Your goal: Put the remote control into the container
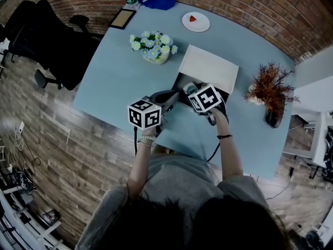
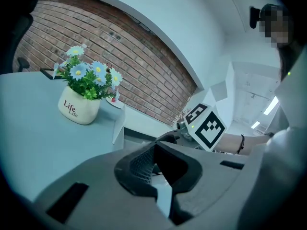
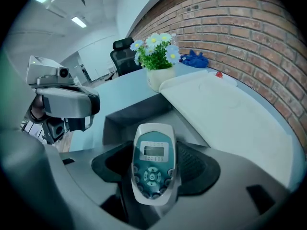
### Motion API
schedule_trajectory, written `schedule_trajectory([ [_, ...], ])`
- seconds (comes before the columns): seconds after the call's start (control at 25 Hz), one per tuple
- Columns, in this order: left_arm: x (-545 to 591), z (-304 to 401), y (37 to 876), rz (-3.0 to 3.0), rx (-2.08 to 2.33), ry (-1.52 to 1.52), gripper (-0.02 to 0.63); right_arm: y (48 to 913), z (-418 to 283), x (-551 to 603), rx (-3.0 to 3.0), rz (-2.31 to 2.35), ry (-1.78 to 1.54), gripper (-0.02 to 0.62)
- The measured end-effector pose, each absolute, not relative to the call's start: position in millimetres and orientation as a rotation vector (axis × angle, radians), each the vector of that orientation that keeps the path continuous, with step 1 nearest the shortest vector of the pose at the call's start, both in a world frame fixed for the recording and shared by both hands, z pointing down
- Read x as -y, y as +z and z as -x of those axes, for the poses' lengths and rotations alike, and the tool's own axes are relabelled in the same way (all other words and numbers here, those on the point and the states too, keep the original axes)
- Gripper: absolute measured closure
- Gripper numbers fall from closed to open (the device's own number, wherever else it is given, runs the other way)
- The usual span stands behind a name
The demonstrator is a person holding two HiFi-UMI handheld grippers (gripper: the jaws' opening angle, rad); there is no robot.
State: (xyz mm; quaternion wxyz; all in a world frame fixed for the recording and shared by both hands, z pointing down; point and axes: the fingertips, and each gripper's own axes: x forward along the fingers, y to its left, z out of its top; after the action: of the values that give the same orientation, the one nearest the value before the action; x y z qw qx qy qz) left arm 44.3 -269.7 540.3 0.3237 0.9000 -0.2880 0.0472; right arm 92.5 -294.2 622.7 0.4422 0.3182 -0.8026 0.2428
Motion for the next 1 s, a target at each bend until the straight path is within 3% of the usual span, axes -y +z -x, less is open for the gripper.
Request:
schedule_trajectory([
  [1.0,271.2,-38.5,540.3,-2.341,0.768,0.095,0.603,641.2,-90.8,292.3,1.907,-0.812,0.579,0.31],
])
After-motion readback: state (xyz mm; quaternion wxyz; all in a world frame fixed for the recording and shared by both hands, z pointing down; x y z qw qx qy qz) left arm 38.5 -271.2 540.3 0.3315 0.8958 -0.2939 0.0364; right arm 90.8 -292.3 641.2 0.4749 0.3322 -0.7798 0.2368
